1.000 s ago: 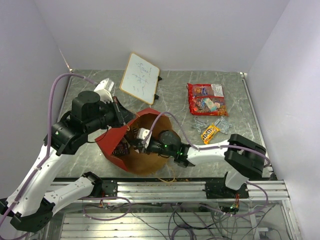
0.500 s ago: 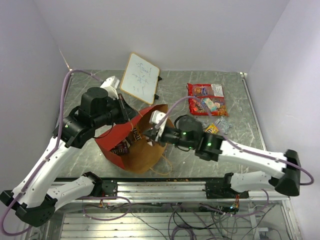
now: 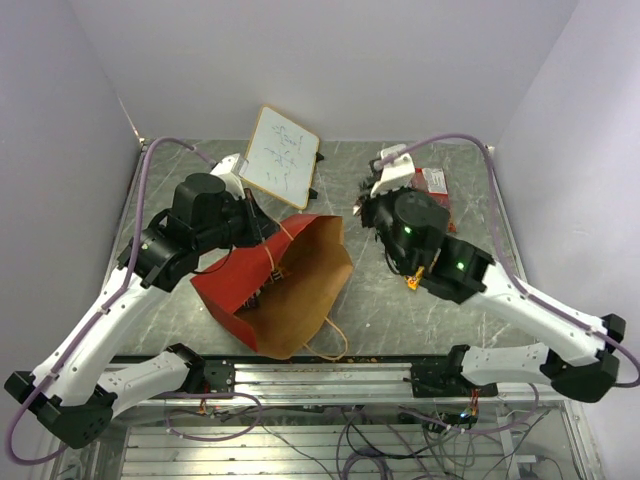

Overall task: Take the snacks out of the paper bag
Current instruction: Take out the snack from the paper bag, then place the snack at the center of the board.

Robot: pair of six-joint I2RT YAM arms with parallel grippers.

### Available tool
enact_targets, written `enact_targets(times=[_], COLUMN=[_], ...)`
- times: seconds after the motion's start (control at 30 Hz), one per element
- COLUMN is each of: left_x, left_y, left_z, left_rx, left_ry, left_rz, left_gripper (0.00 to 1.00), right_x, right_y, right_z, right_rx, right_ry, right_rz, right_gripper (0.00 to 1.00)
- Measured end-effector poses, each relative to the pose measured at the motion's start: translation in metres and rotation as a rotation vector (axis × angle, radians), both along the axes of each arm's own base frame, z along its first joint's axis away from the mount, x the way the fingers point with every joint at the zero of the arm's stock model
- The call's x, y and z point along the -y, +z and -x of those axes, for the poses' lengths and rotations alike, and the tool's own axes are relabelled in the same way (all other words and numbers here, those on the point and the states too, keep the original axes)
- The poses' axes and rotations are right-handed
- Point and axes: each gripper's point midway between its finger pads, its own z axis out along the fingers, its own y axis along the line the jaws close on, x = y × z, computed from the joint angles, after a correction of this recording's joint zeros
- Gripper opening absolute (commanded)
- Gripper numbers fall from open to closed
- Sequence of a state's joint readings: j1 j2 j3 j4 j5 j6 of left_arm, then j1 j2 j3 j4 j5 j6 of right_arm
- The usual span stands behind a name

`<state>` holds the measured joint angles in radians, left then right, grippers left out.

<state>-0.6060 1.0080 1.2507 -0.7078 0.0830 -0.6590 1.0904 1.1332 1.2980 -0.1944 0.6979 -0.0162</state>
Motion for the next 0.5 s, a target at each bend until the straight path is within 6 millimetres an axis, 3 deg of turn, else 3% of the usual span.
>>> enact_targets(times=[0.07,0.2,0.33,0.5], left_x=[0.0,0.0,0.0,-0.001], left_y=[0.003,0.012,0.012,0.014], left_z=[0.0,0.0,0.003,0.006], left_rx=[0.008,0.03,0.026,0.027], left_ry=[-0.004,-0.013,-0.023,-0.032], left_rz=[-0.003,-0.003,-0.004,0.003], left_gripper=[0.07,0.07,0.07,0.07], right_x=[0.023,0.086,0.132,0.171], right_y=[-0.023,-0.098,-0.166,-0.211], right_z=[-0.027,-0.075,-0.083,-0.09], right_rx=[-0.047,-0.223,-0.374,-0.49], right_ry=[-0.146,-0.416,-0.553,-0.675], right_rz=[0.024,0.046,0.057,0.097], right_gripper=[0.0,0.0,0.0,0.0])
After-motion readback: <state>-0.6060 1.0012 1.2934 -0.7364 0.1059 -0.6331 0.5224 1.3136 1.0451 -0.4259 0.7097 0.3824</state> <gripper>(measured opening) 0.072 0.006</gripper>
